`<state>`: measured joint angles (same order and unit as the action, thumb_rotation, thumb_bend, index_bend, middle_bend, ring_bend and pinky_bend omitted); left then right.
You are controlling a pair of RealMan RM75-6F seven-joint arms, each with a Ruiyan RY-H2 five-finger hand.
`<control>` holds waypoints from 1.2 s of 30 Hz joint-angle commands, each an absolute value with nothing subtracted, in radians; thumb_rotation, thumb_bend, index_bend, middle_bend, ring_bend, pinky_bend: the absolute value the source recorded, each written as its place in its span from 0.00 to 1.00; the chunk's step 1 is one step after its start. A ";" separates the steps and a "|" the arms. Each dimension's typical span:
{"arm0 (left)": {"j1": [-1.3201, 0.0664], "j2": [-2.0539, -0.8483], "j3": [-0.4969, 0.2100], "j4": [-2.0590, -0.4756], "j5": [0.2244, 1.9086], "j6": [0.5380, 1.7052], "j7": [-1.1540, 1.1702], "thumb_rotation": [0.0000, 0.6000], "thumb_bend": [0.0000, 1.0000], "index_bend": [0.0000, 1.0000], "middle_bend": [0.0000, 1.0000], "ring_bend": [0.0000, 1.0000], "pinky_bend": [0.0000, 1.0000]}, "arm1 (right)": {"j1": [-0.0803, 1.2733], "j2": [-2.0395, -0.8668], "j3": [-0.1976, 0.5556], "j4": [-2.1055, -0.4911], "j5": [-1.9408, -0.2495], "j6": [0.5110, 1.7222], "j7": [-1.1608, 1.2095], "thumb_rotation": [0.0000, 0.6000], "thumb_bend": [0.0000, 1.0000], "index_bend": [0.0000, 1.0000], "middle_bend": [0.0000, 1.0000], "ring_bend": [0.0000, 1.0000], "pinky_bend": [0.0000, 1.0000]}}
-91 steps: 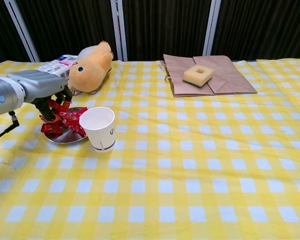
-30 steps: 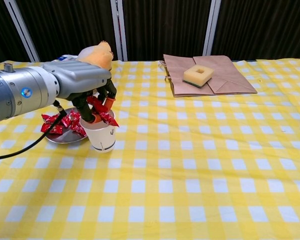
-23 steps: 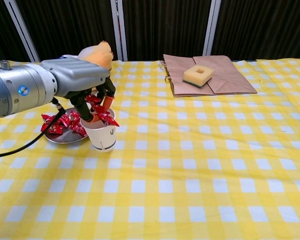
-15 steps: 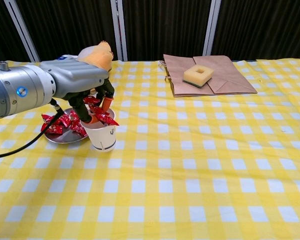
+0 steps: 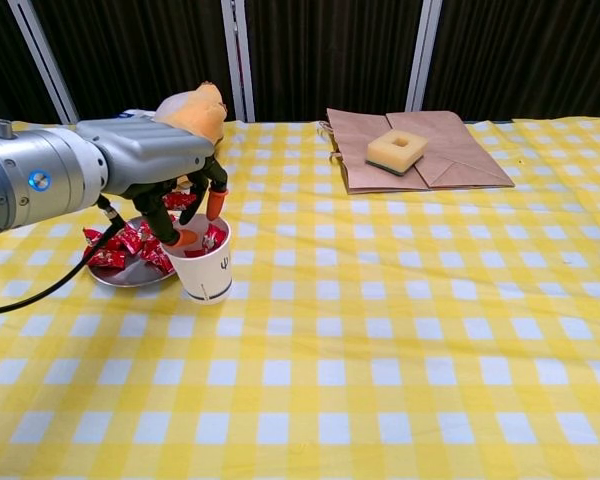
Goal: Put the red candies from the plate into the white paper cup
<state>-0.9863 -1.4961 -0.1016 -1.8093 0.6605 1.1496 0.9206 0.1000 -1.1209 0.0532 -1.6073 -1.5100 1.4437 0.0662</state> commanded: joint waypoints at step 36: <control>-0.891 -1.398 -0.067 -1.824 0.706 1.232 0.827 1.00 0.12 0.20 0.28 0.75 0.85 | 0.099 -1.125 0.053 -1.600 -1.512 1.447 0.069 1.00 0.43 0.00 0.00 0.00 0.00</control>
<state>-0.8992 -1.4093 -0.0720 -1.8317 0.7112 1.2350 0.8327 0.0995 -1.1247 0.0533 -1.5997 -1.5119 1.4465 0.0690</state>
